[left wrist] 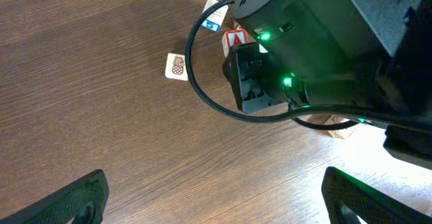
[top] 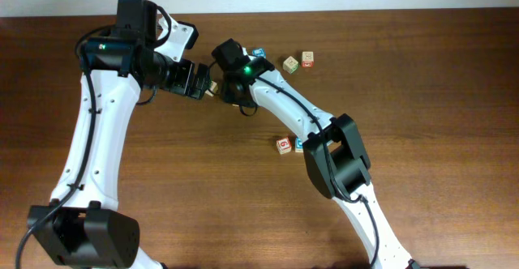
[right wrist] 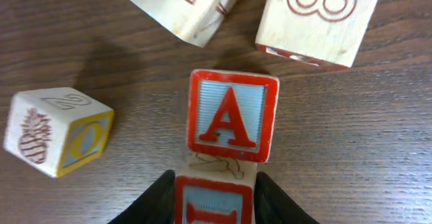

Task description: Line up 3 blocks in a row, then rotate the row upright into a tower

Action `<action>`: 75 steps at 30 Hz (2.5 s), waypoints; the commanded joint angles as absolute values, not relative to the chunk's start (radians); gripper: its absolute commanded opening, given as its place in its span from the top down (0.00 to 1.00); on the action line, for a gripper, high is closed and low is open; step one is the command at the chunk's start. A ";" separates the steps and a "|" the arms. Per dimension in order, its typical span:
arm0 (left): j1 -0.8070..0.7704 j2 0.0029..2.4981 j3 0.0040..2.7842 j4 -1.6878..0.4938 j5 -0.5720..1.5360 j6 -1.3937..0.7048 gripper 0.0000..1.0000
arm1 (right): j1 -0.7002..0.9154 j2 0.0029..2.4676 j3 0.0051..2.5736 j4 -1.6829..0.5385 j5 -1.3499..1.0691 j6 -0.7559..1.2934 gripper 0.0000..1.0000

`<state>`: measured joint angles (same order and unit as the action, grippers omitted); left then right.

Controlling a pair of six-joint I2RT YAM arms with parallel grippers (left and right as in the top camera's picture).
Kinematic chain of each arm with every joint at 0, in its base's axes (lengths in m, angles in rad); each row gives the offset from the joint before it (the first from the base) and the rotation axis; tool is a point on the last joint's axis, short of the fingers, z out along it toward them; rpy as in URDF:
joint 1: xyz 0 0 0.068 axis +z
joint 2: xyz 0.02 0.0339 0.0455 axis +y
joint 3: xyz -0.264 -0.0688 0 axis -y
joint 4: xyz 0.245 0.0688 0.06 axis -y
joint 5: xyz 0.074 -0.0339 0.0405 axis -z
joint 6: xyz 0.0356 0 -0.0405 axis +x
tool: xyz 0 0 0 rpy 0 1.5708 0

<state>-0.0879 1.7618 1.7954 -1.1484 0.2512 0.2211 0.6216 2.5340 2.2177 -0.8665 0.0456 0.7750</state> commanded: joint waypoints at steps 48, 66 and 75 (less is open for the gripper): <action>-0.089 1.760 1.818 -1.150 0.263 0.237 0.01 | 0.648 1.906 1.558 -0.971 -0.181 0.455 0.84; -0.089 1.760 1.818 -1.150 0.263 0.237 0.01 | 0.661 2.018 1.398 -0.725 -0.118 0.569 0.96; -0.090 1.760 1.818 -1.150 0.263 0.237 0.01 | 0.659 2.018 1.400 -0.741 -0.033 0.668 0.96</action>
